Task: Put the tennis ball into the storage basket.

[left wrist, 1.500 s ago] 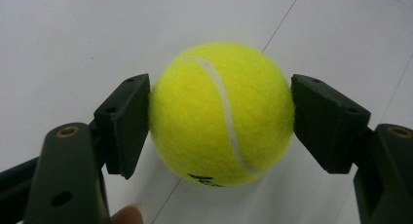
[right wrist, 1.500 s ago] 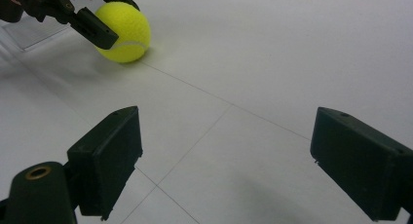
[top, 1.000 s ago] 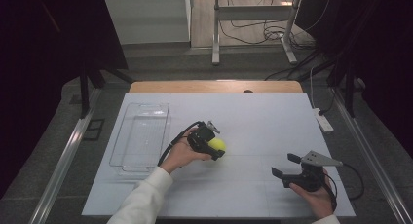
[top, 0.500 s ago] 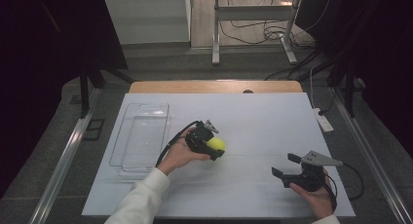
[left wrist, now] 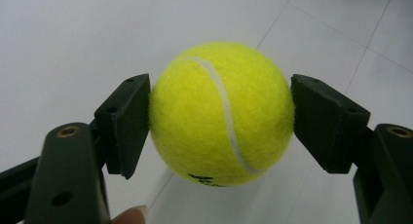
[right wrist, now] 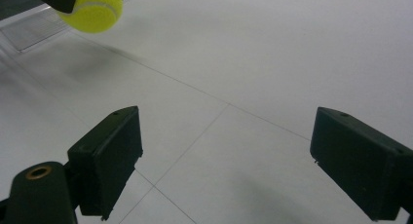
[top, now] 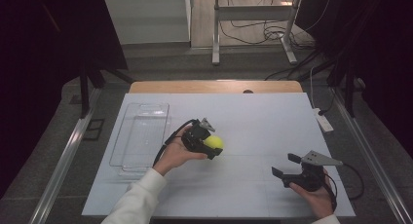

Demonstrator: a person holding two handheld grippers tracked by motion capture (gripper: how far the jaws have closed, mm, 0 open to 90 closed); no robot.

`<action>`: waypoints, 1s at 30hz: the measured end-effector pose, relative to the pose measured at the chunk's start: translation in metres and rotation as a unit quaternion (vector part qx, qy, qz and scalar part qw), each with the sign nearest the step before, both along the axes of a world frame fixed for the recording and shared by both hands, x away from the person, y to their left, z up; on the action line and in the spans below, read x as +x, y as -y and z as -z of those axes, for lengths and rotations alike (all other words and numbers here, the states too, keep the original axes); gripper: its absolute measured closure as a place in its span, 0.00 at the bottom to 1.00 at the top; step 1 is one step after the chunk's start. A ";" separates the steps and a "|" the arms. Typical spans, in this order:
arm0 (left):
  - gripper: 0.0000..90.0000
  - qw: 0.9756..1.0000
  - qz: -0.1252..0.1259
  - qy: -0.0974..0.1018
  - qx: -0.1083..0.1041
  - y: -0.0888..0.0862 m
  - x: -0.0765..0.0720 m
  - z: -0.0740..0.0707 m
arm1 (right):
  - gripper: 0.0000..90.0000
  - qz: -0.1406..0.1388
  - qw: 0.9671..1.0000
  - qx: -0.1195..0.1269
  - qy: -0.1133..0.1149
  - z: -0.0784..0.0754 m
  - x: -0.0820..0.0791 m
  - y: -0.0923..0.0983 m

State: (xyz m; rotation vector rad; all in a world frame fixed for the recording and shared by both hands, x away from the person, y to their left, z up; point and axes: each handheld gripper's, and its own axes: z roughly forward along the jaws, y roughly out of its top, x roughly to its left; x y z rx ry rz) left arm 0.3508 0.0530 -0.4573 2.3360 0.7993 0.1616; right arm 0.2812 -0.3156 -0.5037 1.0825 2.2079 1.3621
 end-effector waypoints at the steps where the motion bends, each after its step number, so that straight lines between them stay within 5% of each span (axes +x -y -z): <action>1: 0.30 1.000 -0.002 0.001 -0.002 -0.001 0.000 -0.001 | 0.13 -0.001 1.000 -0.001 0.000 0.000 0.000 0.000; 30: 0.30 0.999 -0.019 0.028 -0.023 -0.023 -0.008 -0.016 | 0.13 -0.001 1.000 -0.001 -0.002 0.000 0.000 0.000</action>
